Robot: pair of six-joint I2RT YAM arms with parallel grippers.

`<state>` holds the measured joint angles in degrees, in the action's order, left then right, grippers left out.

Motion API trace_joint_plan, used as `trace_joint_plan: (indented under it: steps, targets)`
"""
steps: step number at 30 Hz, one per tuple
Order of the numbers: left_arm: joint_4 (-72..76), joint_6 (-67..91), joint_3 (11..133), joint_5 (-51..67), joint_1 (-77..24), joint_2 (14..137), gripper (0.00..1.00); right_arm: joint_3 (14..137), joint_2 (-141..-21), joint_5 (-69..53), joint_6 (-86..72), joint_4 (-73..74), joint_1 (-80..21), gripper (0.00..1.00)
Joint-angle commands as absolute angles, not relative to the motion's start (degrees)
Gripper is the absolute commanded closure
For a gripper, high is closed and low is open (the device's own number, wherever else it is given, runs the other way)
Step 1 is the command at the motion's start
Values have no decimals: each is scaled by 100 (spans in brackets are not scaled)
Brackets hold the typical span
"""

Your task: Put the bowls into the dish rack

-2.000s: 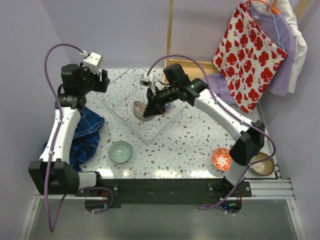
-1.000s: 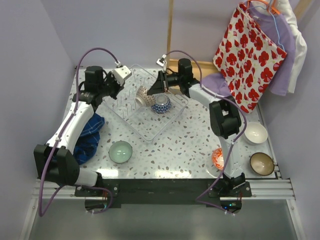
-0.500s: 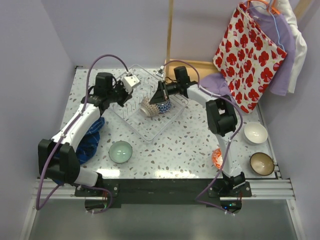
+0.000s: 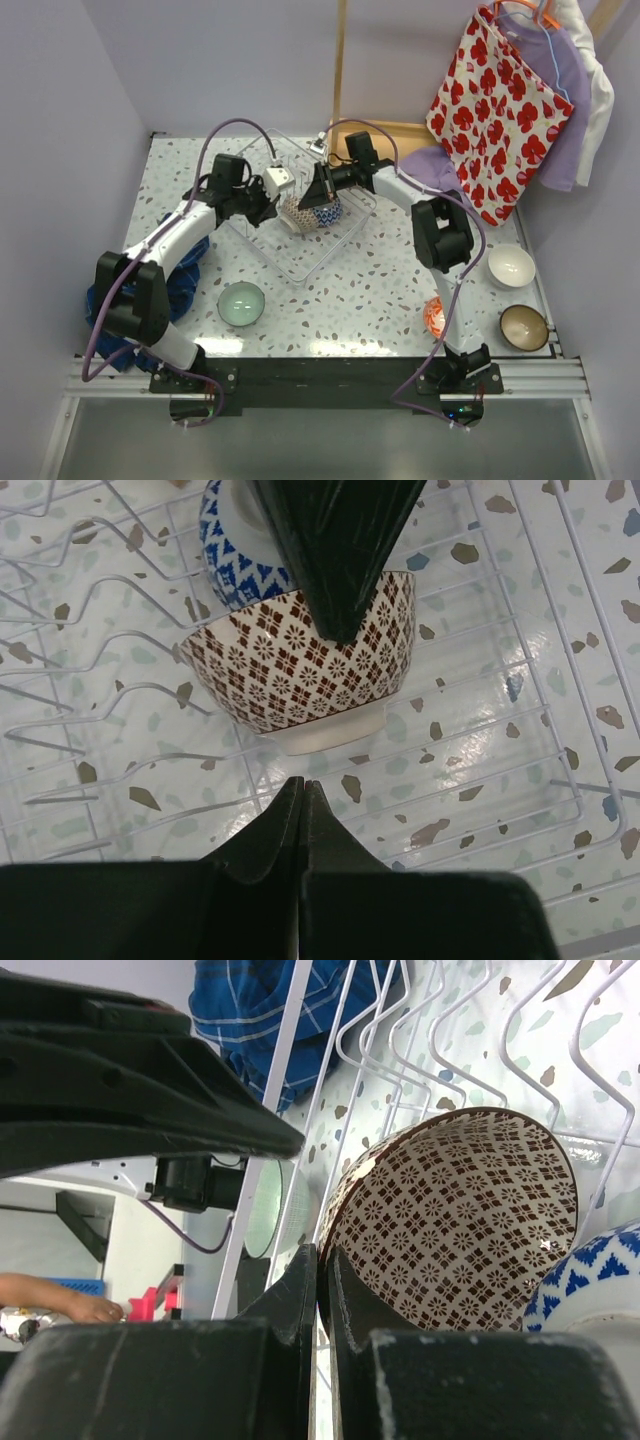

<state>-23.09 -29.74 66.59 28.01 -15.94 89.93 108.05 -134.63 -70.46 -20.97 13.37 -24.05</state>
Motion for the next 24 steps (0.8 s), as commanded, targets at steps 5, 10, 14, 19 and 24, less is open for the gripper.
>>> trace_joint_plan:
  steps: [5, 10, 14, 19, 24]
  targets:
    - [-2364, -3155, 6600, 2988, -1819, 9237, 100, 11013, -13649, -6671, -1837, 1573, -2382, 100]
    - [-2312, -3129, 6671, 2979, -1881, 9457, 100, 11030, -13676, -6627, -1828, 1573, -2364, 100]
    - [-2180, -3032, 6723, 2988, -1968, 9597, 100, 11048, -13693, -6609, -1837, 1564, -2355, 100]
    - [-1978, -2918, 6838, 2945, -2039, 9782, 100, 11039, -13606, -6426, -1653, 1661, -2329, 93]
    - [-1793, -2778, 7031, 2848, -2065, 9940, 100, 11241, -13281, -5785, -705, 2407, -2233, 69]
